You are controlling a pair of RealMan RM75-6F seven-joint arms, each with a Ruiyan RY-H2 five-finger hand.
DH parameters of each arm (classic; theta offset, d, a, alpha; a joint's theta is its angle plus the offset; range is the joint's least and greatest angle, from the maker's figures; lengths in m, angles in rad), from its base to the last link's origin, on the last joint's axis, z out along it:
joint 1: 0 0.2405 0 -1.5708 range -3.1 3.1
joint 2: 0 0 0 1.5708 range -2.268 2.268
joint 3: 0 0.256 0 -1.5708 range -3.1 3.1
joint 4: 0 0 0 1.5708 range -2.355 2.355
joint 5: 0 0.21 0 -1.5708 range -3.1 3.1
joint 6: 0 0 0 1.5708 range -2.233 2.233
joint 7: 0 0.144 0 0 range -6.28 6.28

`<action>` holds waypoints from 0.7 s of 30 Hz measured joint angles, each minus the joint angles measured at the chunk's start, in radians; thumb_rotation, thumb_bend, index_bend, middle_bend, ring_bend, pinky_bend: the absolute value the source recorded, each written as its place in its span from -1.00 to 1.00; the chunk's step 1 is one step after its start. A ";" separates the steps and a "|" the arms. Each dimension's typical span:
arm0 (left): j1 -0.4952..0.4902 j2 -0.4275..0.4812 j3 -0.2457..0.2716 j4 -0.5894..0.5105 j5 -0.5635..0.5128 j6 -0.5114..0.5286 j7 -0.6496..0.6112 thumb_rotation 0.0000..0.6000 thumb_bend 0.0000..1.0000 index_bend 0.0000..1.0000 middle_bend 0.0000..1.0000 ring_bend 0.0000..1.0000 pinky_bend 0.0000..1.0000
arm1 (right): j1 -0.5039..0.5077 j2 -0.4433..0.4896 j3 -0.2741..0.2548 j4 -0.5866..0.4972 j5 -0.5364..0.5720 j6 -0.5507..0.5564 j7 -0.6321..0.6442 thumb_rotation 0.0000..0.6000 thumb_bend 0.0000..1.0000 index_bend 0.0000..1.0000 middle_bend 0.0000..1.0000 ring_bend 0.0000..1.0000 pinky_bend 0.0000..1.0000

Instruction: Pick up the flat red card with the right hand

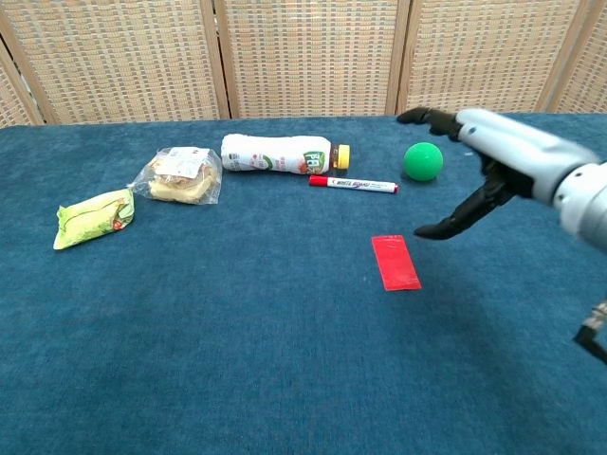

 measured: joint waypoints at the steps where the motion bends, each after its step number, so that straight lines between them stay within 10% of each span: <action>1: 0.000 0.001 0.000 0.000 -0.001 -0.001 -0.002 1.00 -0.83 -1.00 -1.00 -1.00 -0.79 | 0.006 -0.014 -0.001 0.013 0.009 -0.001 -0.008 1.00 -0.41 -0.90 -1.00 -1.00 -1.00; 21: -0.001 0.007 -0.003 0.003 -0.008 -0.002 -0.021 1.00 -0.83 -1.00 -1.00 -1.00 -0.79 | 0.072 -0.164 -0.039 0.183 0.092 -0.033 -0.083 1.00 -0.19 -0.90 -1.00 -1.00 -1.00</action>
